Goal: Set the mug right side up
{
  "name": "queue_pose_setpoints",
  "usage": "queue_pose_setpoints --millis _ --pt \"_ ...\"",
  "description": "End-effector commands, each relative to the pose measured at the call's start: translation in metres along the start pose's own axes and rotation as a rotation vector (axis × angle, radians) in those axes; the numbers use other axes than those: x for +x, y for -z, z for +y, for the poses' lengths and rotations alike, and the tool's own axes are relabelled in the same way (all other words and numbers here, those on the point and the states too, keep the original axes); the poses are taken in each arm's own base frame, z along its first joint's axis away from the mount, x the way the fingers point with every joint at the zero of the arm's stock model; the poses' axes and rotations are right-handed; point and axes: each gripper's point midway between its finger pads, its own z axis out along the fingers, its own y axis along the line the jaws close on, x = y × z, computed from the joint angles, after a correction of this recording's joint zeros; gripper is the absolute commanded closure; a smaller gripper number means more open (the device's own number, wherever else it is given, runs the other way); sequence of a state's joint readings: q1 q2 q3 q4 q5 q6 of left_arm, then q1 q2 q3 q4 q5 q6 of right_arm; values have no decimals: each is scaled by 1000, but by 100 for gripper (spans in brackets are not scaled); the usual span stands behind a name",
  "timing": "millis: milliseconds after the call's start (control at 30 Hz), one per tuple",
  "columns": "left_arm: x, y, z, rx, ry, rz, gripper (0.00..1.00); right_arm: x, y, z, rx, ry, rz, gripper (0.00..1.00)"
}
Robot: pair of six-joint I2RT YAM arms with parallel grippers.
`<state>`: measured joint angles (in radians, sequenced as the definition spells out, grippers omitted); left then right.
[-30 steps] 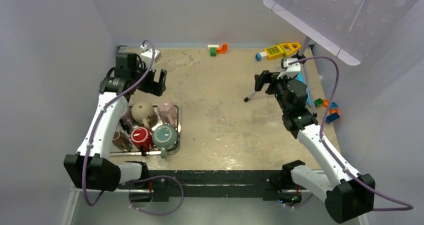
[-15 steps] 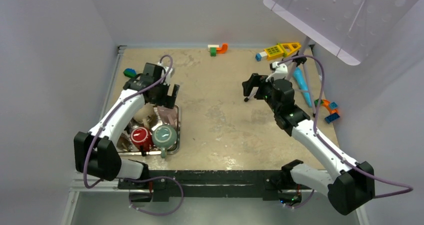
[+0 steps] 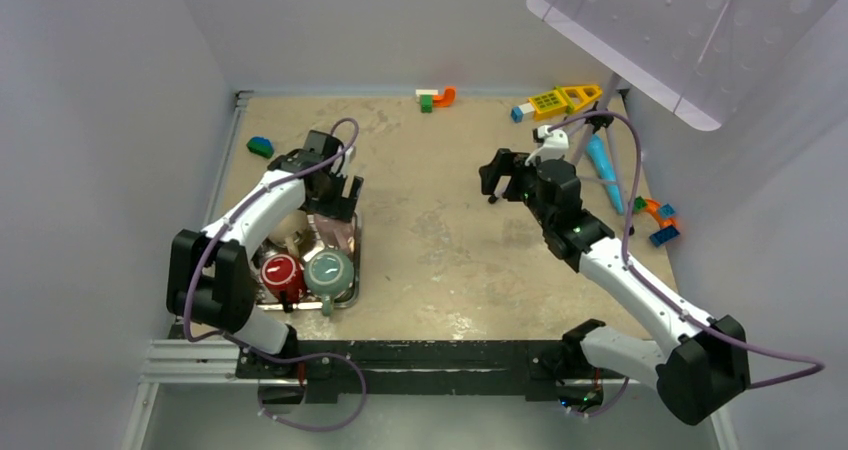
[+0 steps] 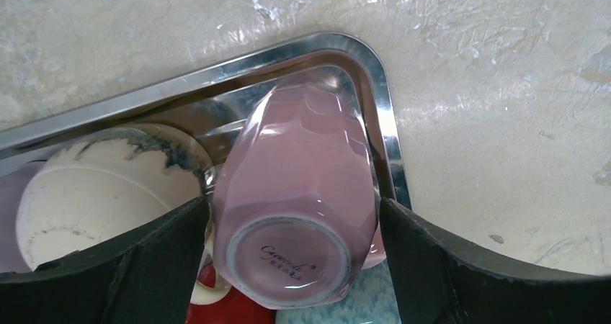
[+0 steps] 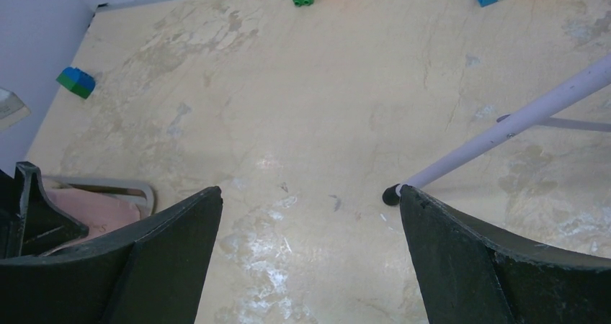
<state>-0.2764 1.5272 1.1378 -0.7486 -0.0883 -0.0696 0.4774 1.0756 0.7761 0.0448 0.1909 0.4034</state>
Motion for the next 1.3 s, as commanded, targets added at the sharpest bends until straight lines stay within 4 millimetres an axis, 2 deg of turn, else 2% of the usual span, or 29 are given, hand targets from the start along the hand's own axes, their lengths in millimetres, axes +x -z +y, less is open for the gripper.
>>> queue_pose_setpoints --millis 0,167,267,333,367,467,500,600,700,800,933,1000,1067,1133,1267 --pt "11 -5 -12 62 12 50 10 -13 -2 7 -3 -16 -36 2" --pt "24 -8 -20 104 3 99 10 -12 -6 9 -4 -12 -29 2" --pt "19 -14 -11 60 -17 83 24 -14 -6 11 -8 -9 -32 2" --pt "13 -11 -10 58 -27 72 40 -17 -6 14 -13 -4 -33 2" --pt "10 -7 -11 67 -26 64 51 -18 -6 15 -14 1 -31 2" --pt "-3 11 -12 82 -25 29 95 -24 -3 21 -22 19 -31 2" --pt "-8 20 -15 103 -20 14 100 -28 -1 26 -34 22 -32 2" --pt "-27 55 -21 170 9 -56 100 -39 4 48 -103 21 -21 2" --pt "-52 96 -28 248 28 -179 100 -55 13 82 -218 7 -22 3" --pt "-66 124 -38 324 32 -267 100 -75 29 130 -437 9 -45 5" --pt "-79 160 -55 474 124 -310 100 -91 66 189 -745 -6 -99 7" --pt "-96 193 -61 532 133 -437 100 -99 75 202 -789 -126 -88 7" --pt "-116 227 -61 559 137 -590 100 -104 72 205 -759 -284 -33 7" --pt "-130 257 -60 575 135 -655 100 -107 71 212 -761 -410 21 7" --pt "-151 300 -54 560 84 -817 100 -132 90 235 -885 -593 66 5"
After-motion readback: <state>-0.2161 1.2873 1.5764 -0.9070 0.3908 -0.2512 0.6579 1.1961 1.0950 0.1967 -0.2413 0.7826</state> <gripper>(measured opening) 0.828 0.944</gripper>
